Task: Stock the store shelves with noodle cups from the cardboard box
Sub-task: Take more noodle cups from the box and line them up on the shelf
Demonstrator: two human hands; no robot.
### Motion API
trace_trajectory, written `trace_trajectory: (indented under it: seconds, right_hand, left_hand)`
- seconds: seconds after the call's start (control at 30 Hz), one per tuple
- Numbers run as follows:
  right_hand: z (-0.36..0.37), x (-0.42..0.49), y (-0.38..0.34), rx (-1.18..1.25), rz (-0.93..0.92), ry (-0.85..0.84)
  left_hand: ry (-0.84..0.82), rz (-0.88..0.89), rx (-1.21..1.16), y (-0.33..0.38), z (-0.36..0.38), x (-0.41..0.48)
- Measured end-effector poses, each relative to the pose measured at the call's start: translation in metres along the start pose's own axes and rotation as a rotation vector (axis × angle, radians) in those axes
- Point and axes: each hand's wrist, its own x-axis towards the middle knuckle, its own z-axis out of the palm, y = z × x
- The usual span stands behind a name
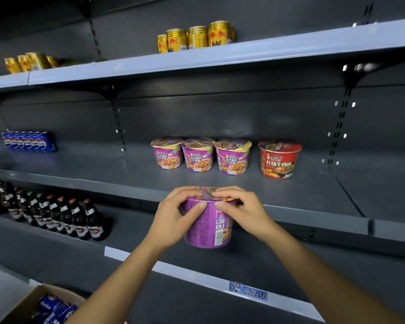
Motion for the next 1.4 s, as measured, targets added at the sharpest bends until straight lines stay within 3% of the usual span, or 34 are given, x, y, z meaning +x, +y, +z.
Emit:
trace_trajectory:
  seconds: [0.6,1.1,1.4]
  right_hand:
    - [0.017,0.105,-0.001,-0.149,-0.143,0.055]
    - [0.064,0.172,0.023,-0.290,-0.140,-0.032]
    - [0.094,0.198,0.030,-0.362,-0.125,-0.073]
  left_hand:
    - [0.060,0.109,0.049,-0.054,-0.041,0.091]
    - [0.085,0.081,0.061,-0.127,-0.083,0.113]
    - [0.056,0.095,0.191,-0.158,-0.107,0.122]
